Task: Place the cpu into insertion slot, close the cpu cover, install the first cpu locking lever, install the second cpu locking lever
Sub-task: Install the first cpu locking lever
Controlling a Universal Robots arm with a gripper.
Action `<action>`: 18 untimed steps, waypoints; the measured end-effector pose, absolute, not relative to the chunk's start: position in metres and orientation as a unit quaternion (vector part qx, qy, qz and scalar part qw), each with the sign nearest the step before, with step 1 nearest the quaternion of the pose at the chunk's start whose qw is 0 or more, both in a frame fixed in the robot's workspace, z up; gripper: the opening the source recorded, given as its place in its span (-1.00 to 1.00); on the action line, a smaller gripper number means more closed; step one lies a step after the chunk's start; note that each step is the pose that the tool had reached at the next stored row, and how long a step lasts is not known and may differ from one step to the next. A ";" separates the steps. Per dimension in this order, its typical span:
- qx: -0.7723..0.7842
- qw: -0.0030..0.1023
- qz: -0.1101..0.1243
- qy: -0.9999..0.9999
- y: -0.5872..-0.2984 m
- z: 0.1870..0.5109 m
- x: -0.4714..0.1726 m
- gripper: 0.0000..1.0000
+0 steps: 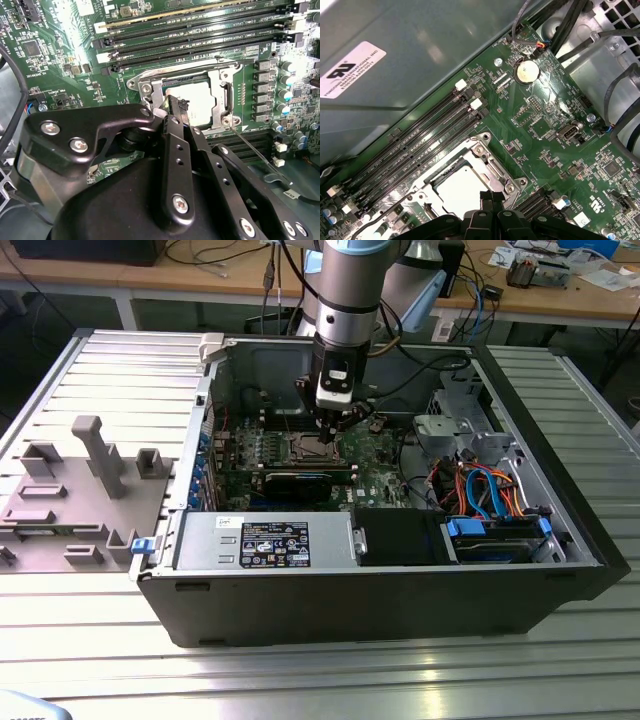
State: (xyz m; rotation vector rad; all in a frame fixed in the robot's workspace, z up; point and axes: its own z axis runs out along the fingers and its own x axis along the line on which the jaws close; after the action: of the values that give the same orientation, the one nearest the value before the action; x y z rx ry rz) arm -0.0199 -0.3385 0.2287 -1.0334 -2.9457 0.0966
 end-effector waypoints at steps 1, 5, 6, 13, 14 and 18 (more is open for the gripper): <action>-0.331 0.009 0.031 -0.943 -0.339 0.229 -0.020 -0.79; -0.329 0.009 0.031 -0.944 -0.339 0.229 -0.020 -0.79; -0.328 0.009 0.031 -0.944 -0.339 0.229 -0.020 -0.79; -0.326 0.009 0.031 -0.945 -0.339 0.229 -0.020 -0.79; -0.325 0.009 0.031 -0.945 -0.339 0.229 -0.020 -0.79; -0.324 0.009 0.031 -0.945 -0.339 0.229 -0.020 -0.79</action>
State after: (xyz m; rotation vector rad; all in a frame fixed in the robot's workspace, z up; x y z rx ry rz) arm -0.0199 -0.3386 0.2287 -1.0124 -2.9534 0.0967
